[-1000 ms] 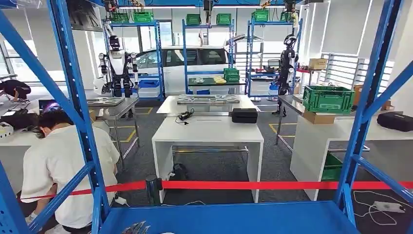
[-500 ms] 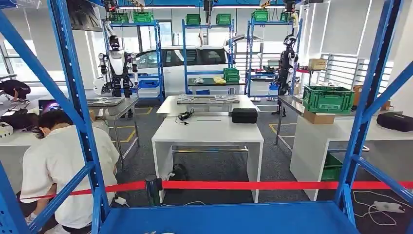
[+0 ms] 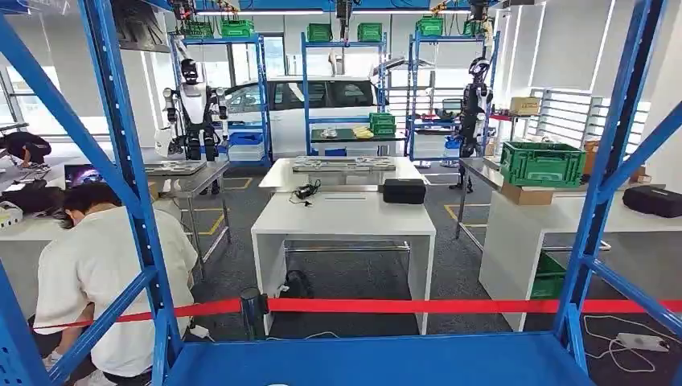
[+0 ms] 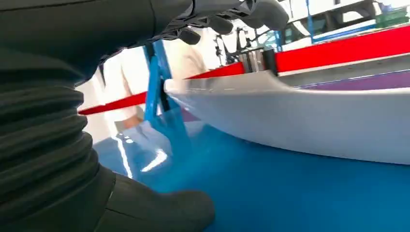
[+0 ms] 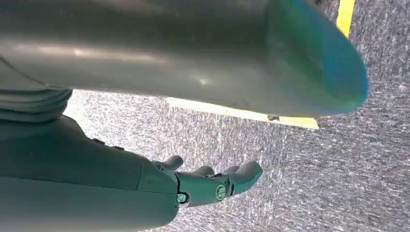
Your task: Take the parts from the cabinet and place them on the table.
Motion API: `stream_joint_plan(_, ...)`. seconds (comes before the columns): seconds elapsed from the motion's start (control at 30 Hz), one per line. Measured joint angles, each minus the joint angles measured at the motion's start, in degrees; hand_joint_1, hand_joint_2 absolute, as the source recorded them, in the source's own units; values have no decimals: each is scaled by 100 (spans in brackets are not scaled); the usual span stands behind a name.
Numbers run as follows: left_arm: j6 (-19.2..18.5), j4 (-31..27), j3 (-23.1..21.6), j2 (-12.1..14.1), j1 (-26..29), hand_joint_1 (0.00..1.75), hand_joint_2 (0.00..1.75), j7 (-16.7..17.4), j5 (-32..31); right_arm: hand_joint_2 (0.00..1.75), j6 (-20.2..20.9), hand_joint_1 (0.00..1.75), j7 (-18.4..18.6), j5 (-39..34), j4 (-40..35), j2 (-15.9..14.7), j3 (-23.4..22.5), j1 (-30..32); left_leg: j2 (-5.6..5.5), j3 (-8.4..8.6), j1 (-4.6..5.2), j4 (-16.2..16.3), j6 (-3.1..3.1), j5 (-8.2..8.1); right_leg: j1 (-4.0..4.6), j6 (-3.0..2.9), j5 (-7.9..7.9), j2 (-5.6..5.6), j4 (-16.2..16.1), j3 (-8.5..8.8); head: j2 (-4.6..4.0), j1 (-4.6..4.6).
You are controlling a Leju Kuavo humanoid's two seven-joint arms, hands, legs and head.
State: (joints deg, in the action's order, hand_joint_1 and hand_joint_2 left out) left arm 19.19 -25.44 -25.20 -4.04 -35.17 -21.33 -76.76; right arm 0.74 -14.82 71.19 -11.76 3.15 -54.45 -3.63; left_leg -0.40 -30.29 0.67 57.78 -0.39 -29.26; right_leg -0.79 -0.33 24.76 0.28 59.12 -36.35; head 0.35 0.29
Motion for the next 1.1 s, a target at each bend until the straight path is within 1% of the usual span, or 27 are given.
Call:
stream_joint_plan(0.13,44,86,-90,-140,-33,0,175,-149,9,0,-11,0,4,9,0,0,-31,1,0,0,2,0,1,-1,0,2,1,0,-1,4,0,0)
stream_joint_plan(0.27,83,153,-142,-263,-33,0,175,-173,55,0,-13,0,0,24,0,0,-37,3,2,-16,2,0,3,-8,0,4,3,1,-2,9,0,0)
stream_joint_plan(0.47,61,219,-184,-371,-40,0,175,-210,111,0,-13,0,0,63,0,0,-37,4,1,-13,2,0,6,-11,0,10,7,0,-2,15,0,0)
stream_joint_plan(1.1,59,282,-219,-426,-68,0,175,-212,120,0,-13,0,0,66,0,0,-37,18,2,-7,3,0,10,-13,0,17,11,0,-3,23,0,0)
